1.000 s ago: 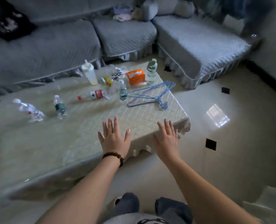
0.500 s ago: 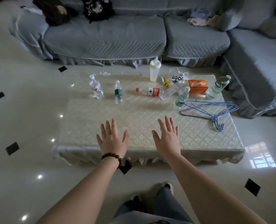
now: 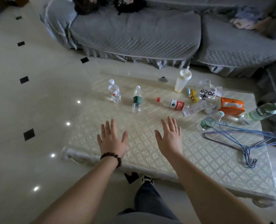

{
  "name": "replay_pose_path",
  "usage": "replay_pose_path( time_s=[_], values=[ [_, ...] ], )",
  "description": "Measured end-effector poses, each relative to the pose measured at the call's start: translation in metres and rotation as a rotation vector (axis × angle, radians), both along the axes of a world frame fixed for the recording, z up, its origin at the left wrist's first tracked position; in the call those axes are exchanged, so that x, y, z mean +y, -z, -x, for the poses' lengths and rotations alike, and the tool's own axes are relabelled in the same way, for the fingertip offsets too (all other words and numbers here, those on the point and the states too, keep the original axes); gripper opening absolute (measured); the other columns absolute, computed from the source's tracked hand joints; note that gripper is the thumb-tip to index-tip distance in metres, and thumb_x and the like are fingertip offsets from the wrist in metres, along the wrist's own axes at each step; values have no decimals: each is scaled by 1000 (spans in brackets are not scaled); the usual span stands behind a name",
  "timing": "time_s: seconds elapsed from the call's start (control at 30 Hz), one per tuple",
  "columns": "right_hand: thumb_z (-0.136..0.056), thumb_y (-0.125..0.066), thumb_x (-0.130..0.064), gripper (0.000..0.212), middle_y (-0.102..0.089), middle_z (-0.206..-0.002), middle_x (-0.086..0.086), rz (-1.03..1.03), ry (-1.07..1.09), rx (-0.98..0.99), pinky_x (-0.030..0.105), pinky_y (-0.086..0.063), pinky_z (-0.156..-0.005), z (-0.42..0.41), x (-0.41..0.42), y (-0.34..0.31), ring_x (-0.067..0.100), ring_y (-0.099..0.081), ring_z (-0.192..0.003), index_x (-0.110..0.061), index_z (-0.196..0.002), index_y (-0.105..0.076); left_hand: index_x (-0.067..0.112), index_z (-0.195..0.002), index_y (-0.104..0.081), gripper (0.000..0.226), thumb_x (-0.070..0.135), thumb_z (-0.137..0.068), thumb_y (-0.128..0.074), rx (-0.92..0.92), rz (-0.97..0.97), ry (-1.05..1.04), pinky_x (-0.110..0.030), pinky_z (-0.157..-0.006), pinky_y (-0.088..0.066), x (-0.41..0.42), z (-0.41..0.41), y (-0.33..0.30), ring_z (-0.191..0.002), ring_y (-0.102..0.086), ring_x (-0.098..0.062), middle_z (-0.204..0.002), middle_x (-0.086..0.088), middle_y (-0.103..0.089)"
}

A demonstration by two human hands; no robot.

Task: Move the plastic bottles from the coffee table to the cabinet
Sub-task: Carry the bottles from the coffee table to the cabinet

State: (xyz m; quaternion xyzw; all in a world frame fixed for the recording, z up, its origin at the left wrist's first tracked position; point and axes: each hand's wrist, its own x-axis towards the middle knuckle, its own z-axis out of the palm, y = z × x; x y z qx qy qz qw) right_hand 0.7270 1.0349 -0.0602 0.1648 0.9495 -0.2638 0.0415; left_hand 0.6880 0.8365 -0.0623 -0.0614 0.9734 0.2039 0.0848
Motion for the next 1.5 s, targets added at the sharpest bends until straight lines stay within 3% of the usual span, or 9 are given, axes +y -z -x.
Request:
replay_pose_path(
  time_s=[0.47, 0.6, 0.83, 0.93, 1.07, 1.33, 1.4, 1.5],
  values=[
    [-98, -39, -44, 59, -6, -162, 2, 26, -52, -75, 40, 1, -121, 161, -6, 49, 15, 7, -149, -20, -150, -25, 20, -152, -8, 76, 52, -92, -43, -42, 4, -71, -49, -118, -9, -9, 169, 43, -148, -4, -21, -161, -4, -11],
    [-98, -40, -44, 60, -7, -162, 3, 0, 3, -82, 41, -1, -121, 210, -16, 80, 16, 5, -149, -19, -150, -26, 20, -152, -11, 81, 55, -89, -48, -34, -42, -81, -47, -118, -12, -21, 237, 79, -148, -7, -19, -160, -4, -14],
    [-97, -43, -41, 59, -11, -161, 5, 2, 109, -104, 42, -4, -121, 277, -40, 162, 17, 1, -149, -17, -149, -28, 15, -149, -21, 99, 56, -73, -71, 20, -206, -61, -46, -109, -32, -29, 334, 174, -141, -28, -23, -152, -7, -32],
    [-97, -42, -41, 60, -10, -161, 5, 18, 143, -122, 42, -4, -121, 291, -48, 193, 18, 1, -149, -17, -150, -26, 15, -145, -27, 100, 48, -67, -79, 33, -326, -83, -40, -107, -36, -28, 356, 206, -135, -37, -22, -146, -6, -40],
    [-97, -43, -43, 62, -9, -161, 4, 32, 184, -150, 41, -6, -121, 302, -54, 218, 18, 2, -149, -19, -151, -23, 11, -129, -46, 71, 30, -71, -81, 114, -523, -58, -25, -95, -41, -28, 371, 227, -115, -54, -21, -126, -6, -56],
    [-82, -59, -59, 92, -13, -160, 5, 100, 317, -259, 48, -34, -110, 357, -47, 246, 28, -20, -144, -25, -152, -9, 12, -120, -52, 61, 30, -70, -83, 157, -574, 4, -3, -74, -35, -47, 372, 222, -87, -54, -6, -108, 0, -60],
    [-77, -62, -64, 103, -21, -155, 6, 96, 321, -313, 48, -40, -105, 371, -47, 254, 29, -27, -139, -25, -152, -4, 12, -117, -53, 60, 29, -69, -84, 162, -591, 25, -7, -74, -40, -52, 370, 221, -85, -57, -7, -105, 0, -61],
    [-77, -63, -63, 107, -33, -147, 9, 79, 374, -368, 46, -48, -94, 384, -49, 264, 29, -34, -134, -23, -152, 1, 16, -112, -54, 56, 35, -68, -83, 159, -608, 34, -29, -72, -52, -58, 364, 222, -82, -61, -16, -98, 1, -62]
  ],
)
